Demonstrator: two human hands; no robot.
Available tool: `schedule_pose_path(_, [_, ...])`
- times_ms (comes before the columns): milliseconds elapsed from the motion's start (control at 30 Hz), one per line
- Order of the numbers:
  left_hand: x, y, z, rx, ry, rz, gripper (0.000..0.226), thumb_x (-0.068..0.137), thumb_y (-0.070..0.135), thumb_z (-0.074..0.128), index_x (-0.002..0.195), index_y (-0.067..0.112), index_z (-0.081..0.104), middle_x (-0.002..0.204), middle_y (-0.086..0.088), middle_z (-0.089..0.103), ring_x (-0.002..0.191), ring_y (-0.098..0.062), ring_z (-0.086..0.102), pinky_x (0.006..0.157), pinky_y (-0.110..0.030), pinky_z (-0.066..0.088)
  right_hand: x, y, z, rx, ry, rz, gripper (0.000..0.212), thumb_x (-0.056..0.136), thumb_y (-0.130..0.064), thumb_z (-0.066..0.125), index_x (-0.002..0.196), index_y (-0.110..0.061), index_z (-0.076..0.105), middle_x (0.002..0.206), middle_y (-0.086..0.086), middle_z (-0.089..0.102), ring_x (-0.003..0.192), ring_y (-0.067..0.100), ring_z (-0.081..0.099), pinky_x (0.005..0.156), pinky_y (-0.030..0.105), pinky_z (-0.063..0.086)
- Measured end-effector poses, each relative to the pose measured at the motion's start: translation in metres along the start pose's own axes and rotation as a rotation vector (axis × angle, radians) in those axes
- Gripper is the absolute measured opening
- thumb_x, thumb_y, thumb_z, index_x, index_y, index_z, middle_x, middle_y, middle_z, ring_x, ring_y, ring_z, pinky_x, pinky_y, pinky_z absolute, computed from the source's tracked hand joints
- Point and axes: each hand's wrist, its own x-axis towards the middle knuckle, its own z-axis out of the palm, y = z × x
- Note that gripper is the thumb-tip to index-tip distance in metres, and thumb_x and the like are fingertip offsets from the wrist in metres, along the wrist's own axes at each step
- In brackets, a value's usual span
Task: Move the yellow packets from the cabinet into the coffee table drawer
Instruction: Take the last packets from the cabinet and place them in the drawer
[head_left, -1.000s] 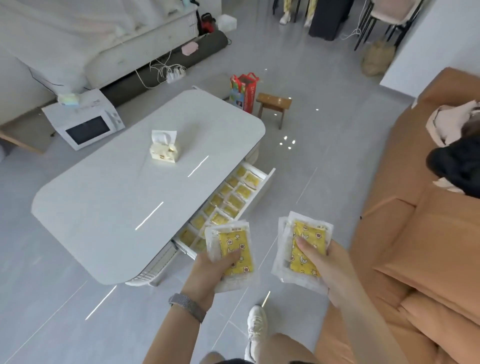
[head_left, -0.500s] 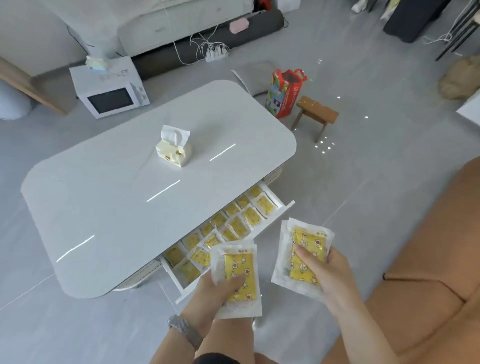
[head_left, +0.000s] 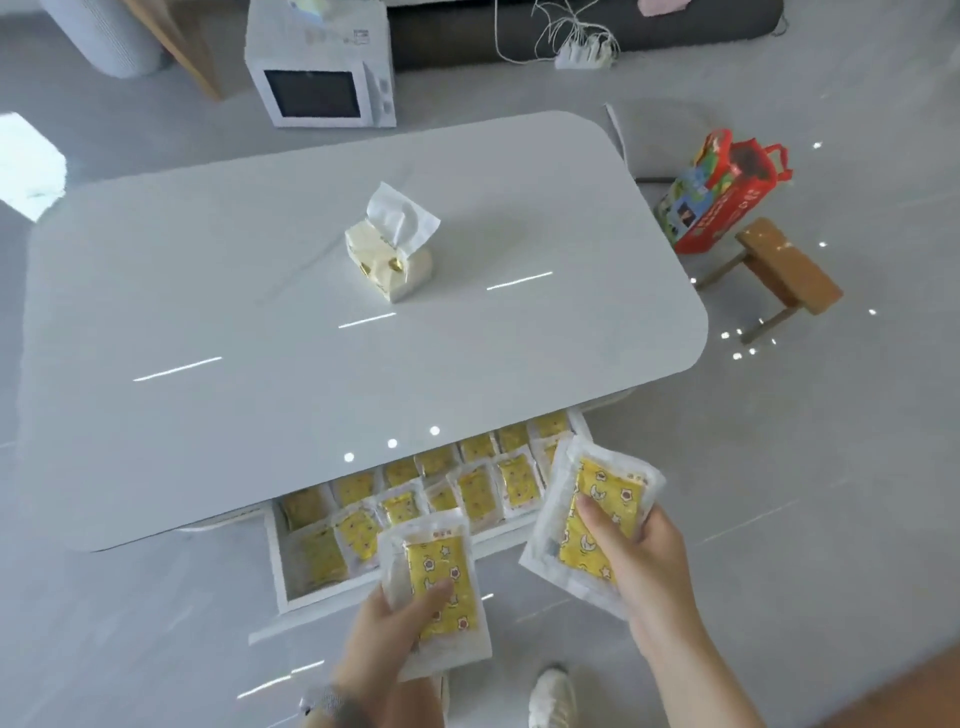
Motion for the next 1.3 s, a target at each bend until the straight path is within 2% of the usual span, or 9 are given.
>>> schedule_pose_path(133, [0.084, -0.042, 0.012, -0.076, 0.109, 0.042, 0.029, 0.073, 0.019, 0.082, 0.098, 0.008, 0.071, 0.089, -0.015, 0.076, 0.092, -0.037, 0.070, 0.089, -0.052, 0.053, 0.083, 0.061, 0.011, -0.082, -0.096, -0.053, 0.018, 0.080, -0.020, 0.078, 0.095, -0.015, 0.069, 0.084, -0.004, 0.076, 0.078, 0.010, 0.073, 0.060, 0.018, 0.054])
schedule_pose_path(233, [0.140, -0.069, 0.012, -0.027, 0.148, 0.121, 0.023, 0.080, 0.019, 0.077, 0.097, 0.003, 0.071, 0.085, -0.011, 0.076, 0.084, -0.034, 0.070, 0.077, -0.043, 0.053, 0.142, 0.118, 0.025, -0.150, -0.172, -0.067, 0.018, 0.079, -0.025, 0.078, 0.093, -0.017, 0.070, 0.085, -0.003, 0.076, 0.083, 0.015, 0.073, 0.068, 0.024, 0.057])
schedule_pose_path(367, [0.206, -0.084, -0.013, 0.078, 0.212, 0.215, 0.074, 0.051, 0.050, 0.075, 0.098, -0.008, 0.067, 0.079, -0.013, 0.066, 0.070, -0.022, 0.056, 0.064, -0.033, 0.041, 0.209, 0.185, 0.051, -0.304, -0.252, -0.109, 0.025, 0.078, -0.033, 0.080, 0.095, -0.018, 0.069, 0.088, -0.005, 0.076, 0.088, 0.015, 0.071, 0.083, 0.038, 0.058])
schedule_pose_path(467, [0.235, -0.089, -0.030, 0.106, 0.231, 0.246, 0.064, 0.055, 0.045, 0.078, 0.099, 0.000, 0.069, 0.096, -0.025, 0.071, 0.076, -0.024, 0.061, 0.070, -0.041, 0.050, 0.238, 0.222, 0.067, -0.445, -0.296, -0.177, 0.045, 0.070, -0.052, 0.079, 0.096, -0.016, 0.066, 0.092, 0.001, 0.074, 0.087, 0.018, 0.070, 0.085, 0.047, 0.056])
schedule_pose_path(600, [0.246, -0.079, -0.038, 0.191, 0.139, 0.430, 0.031, 0.076, 0.026, 0.075, 0.098, 0.005, 0.071, 0.087, -0.011, 0.075, 0.075, -0.018, 0.069, 0.067, -0.027, 0.051, 0.248, 0.241, 0.075, -0.661, -0.321, -0.294, 0.053, 0.074, -0.059, 0.073, 0.089, -0.012, 0.053, 0.077, 0.001, 0.056, 0.067, 0.015, 0.054, 0.060, 0.029, 0.045])
schedule_pose_path(800, [0.254, -0.082, -0.026, 0.138, 0.131, 0.498, 0.021, 0.089, 0.016, 0.066, 0.106, 0.005, 0.070, 0.102, -0.014, 0.074, 0.101, -0.036, 0.067, 0.093, -0.047, 0.052, 0.246, 0.247, 0.070, -0.488, -0.435, -0.354, 0.074, 0.060, -0.079, 0.069, 0.104, -0.020, 0.063, 0.104, 0.004, 0.071, 0.098, 0.019, 0.067, 0.093, 0.047, 0.052])
schedule_pose_path(967, [0.278, -0.087, 0.009, 0.264, 0.121, 0.491, 0.029, 0.086, 0.029, 0.070, 0.109, 0.014, 0.062, 0.096, -0.001, 0.073, 0.086, -0.018, 0.069, 0.078, -0.031, 0.057, 0.234, 0.233, 0.067, -0.115, -0.458, -0.268, 0.041, 0.074, -0.048, 0.064, 0.106, -0.022, 0.068, 0.097, -0.006, 0.076, 0.094, 0.009, 0.070, 0.084, 0.028, 0.050])
schedule_pose_path(1200, [0.296, -0.093, 0.048, 0.257, 0.018, 0.520, 0.027, 0.085, 0.020, 0.057, 0.102, -0.001, 0.060, 0.087, -0.014, 0.064, 0.075, -0.021, 0.058, 0.071, -0.036, 0.053, 0.238, 0.240, 0.068, -0.202, -0.576, -0.237, 0.061, 0.070, -0.054, 0.069, 0.125, -0.031, 0.058, 0.115, -0.013, 0.071, 0.111, 0.009, 0.064, 0.105, 0.041, 0.045])
schedule_pose_path(1300, [0.297, -0.093, 0.054, 0.119, -0.063, 0.464, 0.068, 0.077, 0.058, 0.044, 0.117, 0.007, 0.062, 0.102, -0.007, 0.067, 0.093, -0.023, 0.064, 0.092, -0.039, 0.051, 0.243, 0.243, 0.070, -0.209, -0.592, -0.281, 0.057, 0.076, -0.053, 0.066, 0.128, -0.035, 0.052, 0.115, -0.016, 0.070, 0.110, 0.006, 0.065, 0.106, 0.040, 0.044])
